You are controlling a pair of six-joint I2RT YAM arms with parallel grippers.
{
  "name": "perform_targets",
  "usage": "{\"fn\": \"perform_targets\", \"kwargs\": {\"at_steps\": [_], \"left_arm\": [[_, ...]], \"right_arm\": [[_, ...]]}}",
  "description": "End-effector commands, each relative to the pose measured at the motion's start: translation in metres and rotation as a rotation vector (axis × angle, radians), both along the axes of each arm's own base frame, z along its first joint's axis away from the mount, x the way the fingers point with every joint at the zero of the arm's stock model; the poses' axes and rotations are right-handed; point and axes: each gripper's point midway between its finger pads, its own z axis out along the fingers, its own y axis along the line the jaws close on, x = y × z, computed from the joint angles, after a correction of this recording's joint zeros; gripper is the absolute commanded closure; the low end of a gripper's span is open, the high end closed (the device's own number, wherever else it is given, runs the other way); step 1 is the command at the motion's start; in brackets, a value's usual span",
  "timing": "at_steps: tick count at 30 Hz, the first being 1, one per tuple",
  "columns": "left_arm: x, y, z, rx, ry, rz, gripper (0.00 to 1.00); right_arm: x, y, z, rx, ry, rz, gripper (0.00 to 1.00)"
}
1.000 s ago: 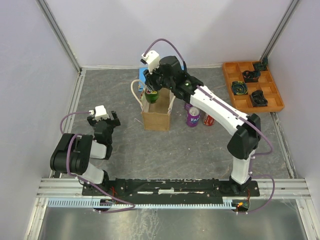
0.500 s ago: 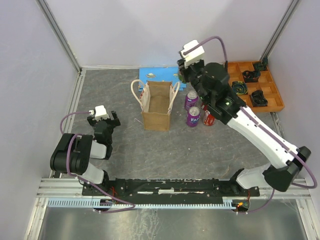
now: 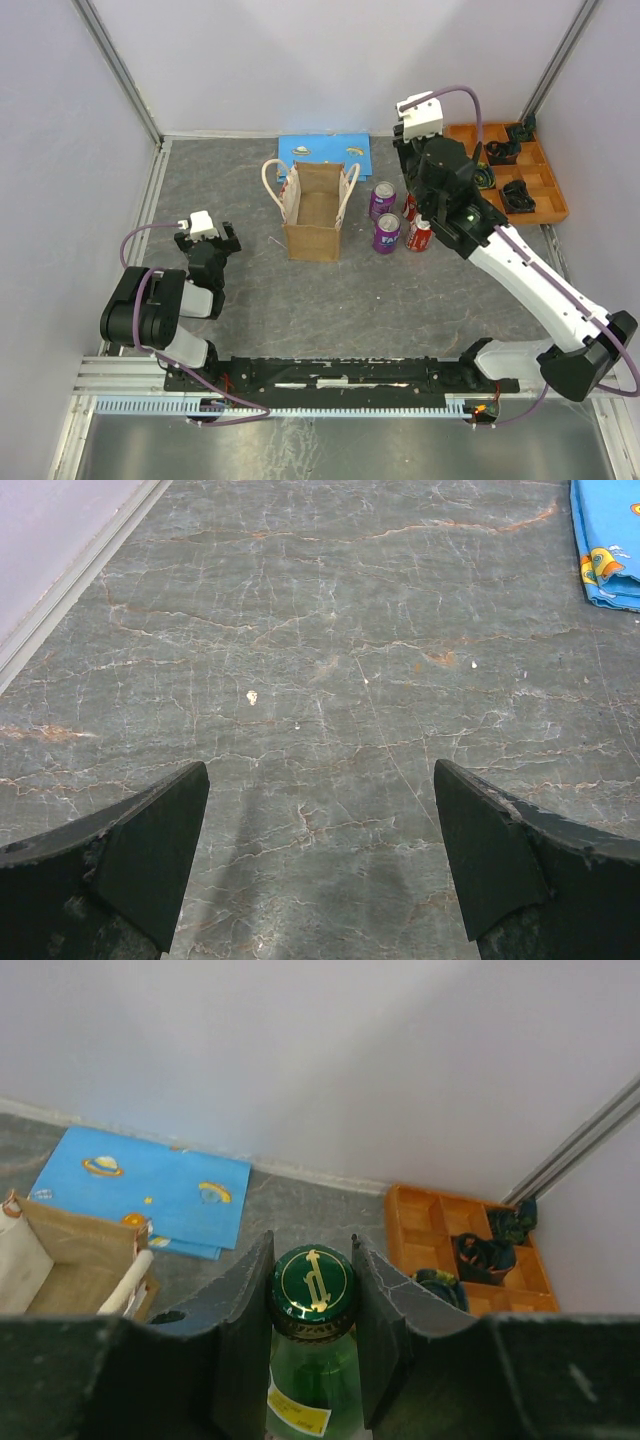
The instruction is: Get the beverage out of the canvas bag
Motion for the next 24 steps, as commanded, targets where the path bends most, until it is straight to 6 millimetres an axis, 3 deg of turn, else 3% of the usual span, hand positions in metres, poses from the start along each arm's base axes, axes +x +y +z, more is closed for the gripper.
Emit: {"fn": "perform_targets", "kwargs": {"at_steps": [1, 15, 24], "left_arm": [[0.008, 0.004, 0.018, 0.031, -0.058, 0.015, 0.01], [0.008, 0.004, 0.018, 0.031, -0.058, 0.015, 0.01], [0.008, 0.003, 0.018, 0.031, -0.057, 0.014, 0.01]], "right_arm": [[0.000, 0.012, 0.025, 0.125, -0.065, 0.061, 1.00], [0.038, 0.083, -0.036, 0.150, 0.106, 0.241, 1.00], [0.062, 0.111, -0.061, 0.167, 0.155, 0.298, 1.00]]}}
